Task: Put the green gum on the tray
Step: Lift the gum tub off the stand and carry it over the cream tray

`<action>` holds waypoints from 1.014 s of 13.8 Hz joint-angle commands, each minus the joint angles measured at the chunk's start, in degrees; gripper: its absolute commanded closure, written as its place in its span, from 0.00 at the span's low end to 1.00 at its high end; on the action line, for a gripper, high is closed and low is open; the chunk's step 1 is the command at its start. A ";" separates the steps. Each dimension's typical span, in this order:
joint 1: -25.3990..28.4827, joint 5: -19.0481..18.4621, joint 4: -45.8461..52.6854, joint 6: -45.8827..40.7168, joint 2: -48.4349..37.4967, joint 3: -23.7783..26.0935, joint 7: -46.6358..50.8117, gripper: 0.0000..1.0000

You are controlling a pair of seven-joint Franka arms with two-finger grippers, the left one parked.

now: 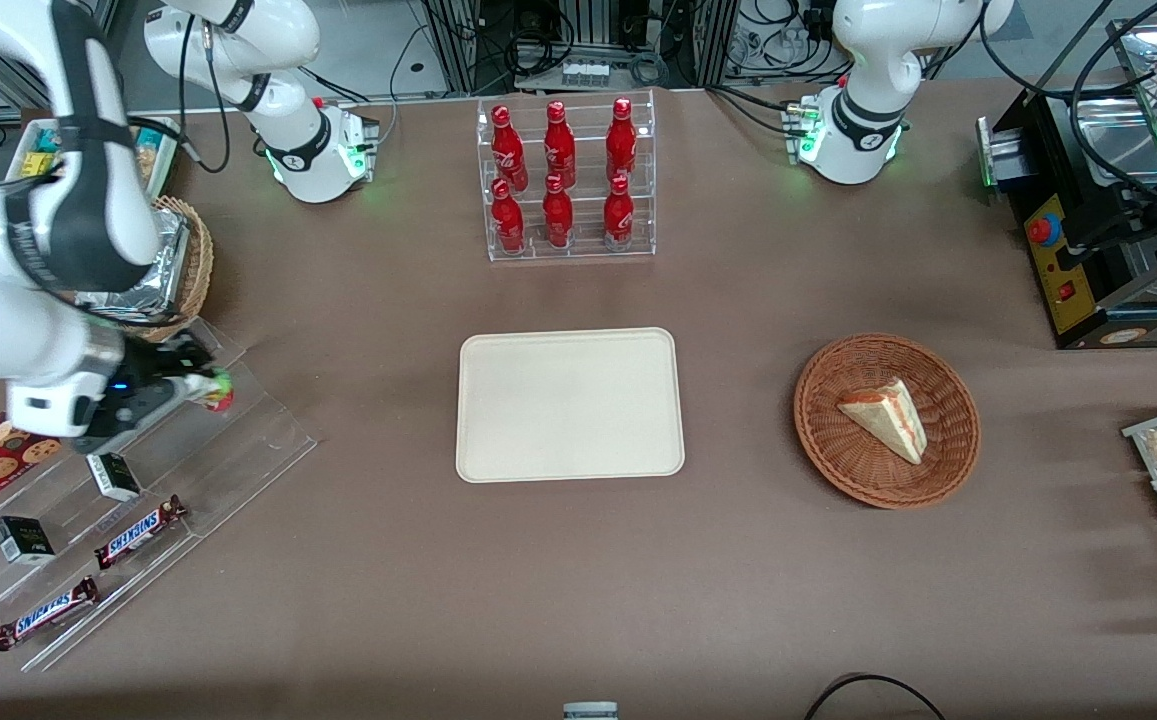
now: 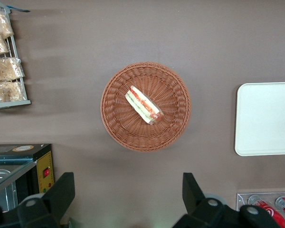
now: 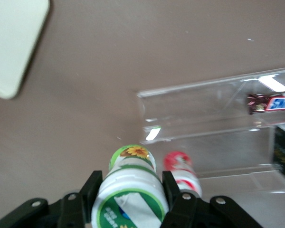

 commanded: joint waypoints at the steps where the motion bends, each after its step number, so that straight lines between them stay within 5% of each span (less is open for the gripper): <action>1: 7.74 1.01 1.28 0.15 1.58 -0.52 14.72 1.00; 8: 22.60 5.49 6.28 10.08 12.03 -0.52 47.87 1.00; 14: 31.13 5.32 14.46 15.09 21.61 -0.61 67.05 1.00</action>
